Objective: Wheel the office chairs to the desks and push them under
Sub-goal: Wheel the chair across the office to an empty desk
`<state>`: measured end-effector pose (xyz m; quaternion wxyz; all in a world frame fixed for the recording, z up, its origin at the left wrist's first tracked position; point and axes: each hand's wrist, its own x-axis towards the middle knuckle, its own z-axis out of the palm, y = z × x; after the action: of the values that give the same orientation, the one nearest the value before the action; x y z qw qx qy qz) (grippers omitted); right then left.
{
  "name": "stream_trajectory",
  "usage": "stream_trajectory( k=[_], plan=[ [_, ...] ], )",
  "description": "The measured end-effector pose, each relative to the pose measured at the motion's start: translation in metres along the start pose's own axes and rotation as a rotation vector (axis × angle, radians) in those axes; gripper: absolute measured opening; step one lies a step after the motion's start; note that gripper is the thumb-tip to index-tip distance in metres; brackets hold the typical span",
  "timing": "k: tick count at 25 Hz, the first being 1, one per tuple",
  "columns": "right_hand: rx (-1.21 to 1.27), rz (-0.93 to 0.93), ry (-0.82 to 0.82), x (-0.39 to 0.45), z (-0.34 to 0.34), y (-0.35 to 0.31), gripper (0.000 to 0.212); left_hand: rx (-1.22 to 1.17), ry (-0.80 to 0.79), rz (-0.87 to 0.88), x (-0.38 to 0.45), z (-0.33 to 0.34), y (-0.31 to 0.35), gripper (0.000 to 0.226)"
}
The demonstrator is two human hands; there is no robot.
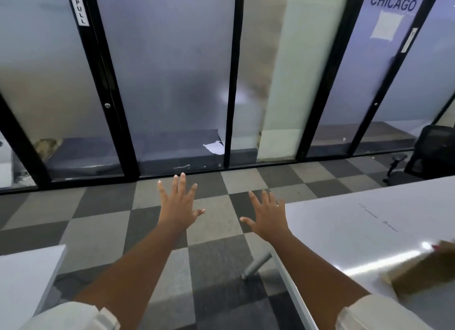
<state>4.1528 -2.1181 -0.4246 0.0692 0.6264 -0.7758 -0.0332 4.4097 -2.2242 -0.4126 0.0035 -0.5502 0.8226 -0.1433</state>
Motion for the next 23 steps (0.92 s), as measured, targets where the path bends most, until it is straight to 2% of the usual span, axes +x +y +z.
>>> stream_trajectory(
  k=[5,11,15,19,23],
  plan=[
    [0.014,0.067,0.018,0.108,0.002,-0.014,0.088,-0.039,-0.018,0.039,0.114,0.011,-0.026,0.092],
    [-0.027,0.081,-0.041,0.231,0.051,0.005,0.089,-0.019,-0.111,0.121,0.246,0.058,-0.001,0.089],
    [-0.033,0.125,-0.061,0.333,0.079,0.043,0.089,-0.032,-0.125,0.205,0.359,0.081,0.035,0.091],
    [-0.034,0.222,-0.076,0.428,0.066,0.104,0.089,-0.036,-0.085,0.254,0.469,0.068,0.053,0.092],
    [0.009,0.306,-0.056,0.488,0.053,0.149,0.088,-0.036,-0.071,0.262,0.548,0.053,0.063,0.090]
  ],
)
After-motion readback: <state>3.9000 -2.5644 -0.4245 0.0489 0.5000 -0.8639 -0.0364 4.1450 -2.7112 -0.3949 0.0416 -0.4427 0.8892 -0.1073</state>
